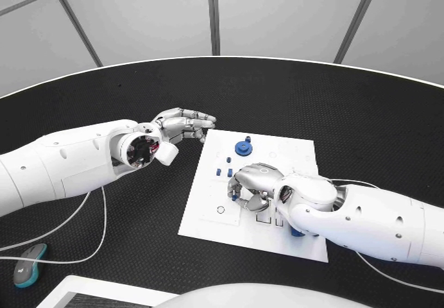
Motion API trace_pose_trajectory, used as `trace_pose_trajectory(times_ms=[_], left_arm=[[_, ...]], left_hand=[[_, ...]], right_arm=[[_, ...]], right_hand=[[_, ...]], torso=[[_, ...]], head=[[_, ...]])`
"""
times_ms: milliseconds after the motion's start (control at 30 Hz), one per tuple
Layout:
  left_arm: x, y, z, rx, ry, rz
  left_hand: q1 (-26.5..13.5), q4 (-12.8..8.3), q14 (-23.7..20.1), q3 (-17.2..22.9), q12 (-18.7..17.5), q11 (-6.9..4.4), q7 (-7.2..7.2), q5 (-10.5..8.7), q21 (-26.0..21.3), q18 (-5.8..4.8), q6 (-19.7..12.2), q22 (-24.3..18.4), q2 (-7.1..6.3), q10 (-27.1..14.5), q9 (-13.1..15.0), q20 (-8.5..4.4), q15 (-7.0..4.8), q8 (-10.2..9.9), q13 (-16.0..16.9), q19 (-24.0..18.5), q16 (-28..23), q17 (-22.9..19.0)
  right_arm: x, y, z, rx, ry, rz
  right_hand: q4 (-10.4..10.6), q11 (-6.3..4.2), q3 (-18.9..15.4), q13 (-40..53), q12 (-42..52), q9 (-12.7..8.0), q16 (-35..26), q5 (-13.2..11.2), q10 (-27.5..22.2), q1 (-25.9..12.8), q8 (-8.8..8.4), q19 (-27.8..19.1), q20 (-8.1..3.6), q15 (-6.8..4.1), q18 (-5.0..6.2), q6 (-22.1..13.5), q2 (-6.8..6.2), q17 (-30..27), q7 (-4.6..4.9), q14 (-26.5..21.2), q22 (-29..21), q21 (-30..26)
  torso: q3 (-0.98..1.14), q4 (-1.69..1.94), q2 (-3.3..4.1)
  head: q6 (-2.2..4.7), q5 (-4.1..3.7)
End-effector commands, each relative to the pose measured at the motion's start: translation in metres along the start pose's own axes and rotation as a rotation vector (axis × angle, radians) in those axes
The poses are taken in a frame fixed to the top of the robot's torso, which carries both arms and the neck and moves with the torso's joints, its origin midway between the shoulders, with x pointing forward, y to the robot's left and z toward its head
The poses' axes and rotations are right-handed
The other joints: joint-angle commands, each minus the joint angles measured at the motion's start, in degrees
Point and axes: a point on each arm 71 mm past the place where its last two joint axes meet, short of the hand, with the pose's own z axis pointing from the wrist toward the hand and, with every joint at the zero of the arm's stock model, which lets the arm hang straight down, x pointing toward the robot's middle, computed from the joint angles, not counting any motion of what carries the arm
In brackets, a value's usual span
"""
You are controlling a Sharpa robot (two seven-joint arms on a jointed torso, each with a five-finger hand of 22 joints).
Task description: Assemble the parts on the task board
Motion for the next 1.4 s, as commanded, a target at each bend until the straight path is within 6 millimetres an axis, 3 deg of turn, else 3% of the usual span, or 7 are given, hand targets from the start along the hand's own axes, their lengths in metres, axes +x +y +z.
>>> trace_pose_trajectory(times_ms=[33, 400, 667, 1033, 1133, 1267, 1400], left_arm=[[0.0, 0.0, 0.0, 0.0, 0.001, 0.0], [-0.001, 0.0, 0.0, -0.002, -0.001, 0.0], [-0.003, 0.0, 0.0, -0.004, -0.003, 0.0], [-0.003, 0.001, 0.003, -0.004, 0.001, 0.001], [-0.002, 0.001, 0.004, -0.005, 0.005, 0.001], [-0.002, 0.001, 0.004, -0.006, 0.007, 0.001], [-0.002, 0.001, 0.004, -0.007, 0.007, 0.001]], left_hand=[[-0.3, 0.3, -0.2, -0.3, -0.2, 0.19, -0.09, -0.17, -0.3, 0.87, -0.3, -0.1, 0.17, -0.4, 0.0, 0.48, 0.07, -0.4, 0.1, -0.1, -0.2, -0.1], [-0.3, 0.3, -0.2, -0.3, -0.2, 0.19, -0.09, -0.17, -0.3, 0.87, -0.3, -0.1, 0.17, -0.4, 0.0, 0.48, 0.07, -0.4, 0.1, -0.1, -0.2, -0.1], [-0.3, 0.3, -0.2, -0.3, -0.2, 0.19, -0.09, -0.17, -0.3, 0.87, -0.3, -0.1, 0.17, -0.4, 0.0, 0.48, 0.07, -0.4, 0.1, -0.1, -0.2, -0.1], [-0.3, 0.3, -0.2, -0.3, -0.2, 0.19, -0.09, -0.17, -0.3, 0.87, -0.3, -0.1, 0.17, -0.4, 0.0, 0.48, 0.07, -0.4, 0.1, -0.1, -0.2, -0.1], [-0.4, 0.4, -0.2, -0.4, -0.1, 0.19, -0.11, -0.17, -0.4, 0.89, -0.4, -0.2, 0.2, -0.5, 0.1, 0.51, 0.08, -0.4, 0.1, -0.1, -0.2, -0.1], [-0.4, 0.4, -0.2, -0.4, -0.1, 0.19, -0.11, -0.17, -0.4, 0.89, -0.4, -0.2, 0.2, -0.5, 0.1, 0.51, 0.08, -0.4, 0.1, -0.1, -0.2, -0.1], [-0.4, 0.4, -0.2, -0.4, -0.1, 0.19, -0.11, -0.17, -0.4, 0.89, -0.4, -0.2, 0.2, -0.5, 0.1, 0.51, 0.08, -0.4, 0.1, -0.1, -0.2, -0.1]], right_arm=[[0.0, 0.0, 0.0, -0.002, -0.004, 0.001], [-0.006, 0.002, -0.011, -0.016, -0.067, 0.014], [-0.017, -0.008, -0.043, 0.032, -0.136, 0.03], [-0.064, -0.063, -0.09, 0.23, -0.197, 0.048], [-0.07, -0.075, -0.096, 0.272, -0.186, 0.038], [-0.072, -0.084, -0.097, 0.3, -0.17, 0.031], [-0.072, -0.089, -0.094, 0.312, -0.153, 0.009]], right_hand=[[0.0, 0.48, -0.5, -1.3, -1.3, -0.3, -0.4, 0.2, -1.9, -0.7, -0.73, -0.3, 0.34, 0.48, 0.1, -1.1, -0.39, -0.2, 0.41, 2.8, -0.7, -0.9], [-0.1, 1.43, -0.7, -3.0, -2.2, -0.7, -1.2, 0.3, -6.0, -1.1, -2.0, -1.1, 1.17, 1.27, 0.68, -2.7, -1.26, -1.3, 0.95, 2.5, -3.0, -3.8], [0.2, 1.24, -1.1, -3.1, -1.6, -0.7, -1.7, 0.3, -5.7, -1.7, -2.12, -1.2, 1.25, 1.21, 0.81, -2.8, -1.52, -2.1, 0.66, 2.3, -3.4, -4.3], [2.1, -0.1, -3.3, -3.6, 0.8, -0.6, -1.3, -3.1, -3.1, -3.2, -2.13, -0.2, 0.55, 0.18, 0.49, -2.0, -2.88, -1.7, -0.75, 2.5, -2.1, -2.8], [2.2, -0.23, -3.7, -3.9, 0.7, -0.7, -1.2, -3.2, -3.5, -2.9, -2.35, -0.1, 0.38, 0.05, 0.45, -2.3, -3.29, -1.6, -1.21, 2.6, -2.0, -2.6], [2.3, -0.13, -3.9, -4.3, 0.5, -0.7, -1.3, -3.2, -4.4, -2.3, -2.56, -0.2, 0.32, 0.08, 0.46, -2.5, -3.27, -1.8, -1.46, 2.5, -2.1, -2.9], [2.3, 0.04, -4.3, -4.7, 0.3, -0.9, -1.5, -3.2, -5.1, -1.8, -2.91, -0.3, 0.36, 0.2, 0.53, -3.0, -3.34, -2.0, -1.59, 2.5, -2.5, -3.4]], torso=[[0.03, 0.03, 0.01], [0.12, 0.03, 0.02], [0.13, -0.23, -0.26], [0.06, -0.67, -0.78], [0.02, -0.68, -0.85], [0.19, -0.68, -0.73], [0.08, -0.6, -0.62]], head=[[-0.02, -0.06], [0.18, -0.3], [0.68, -1.09], [2.39, -3.51], [2.78, -3.84], [3.0, -3.98], [2.92, -4.09]])
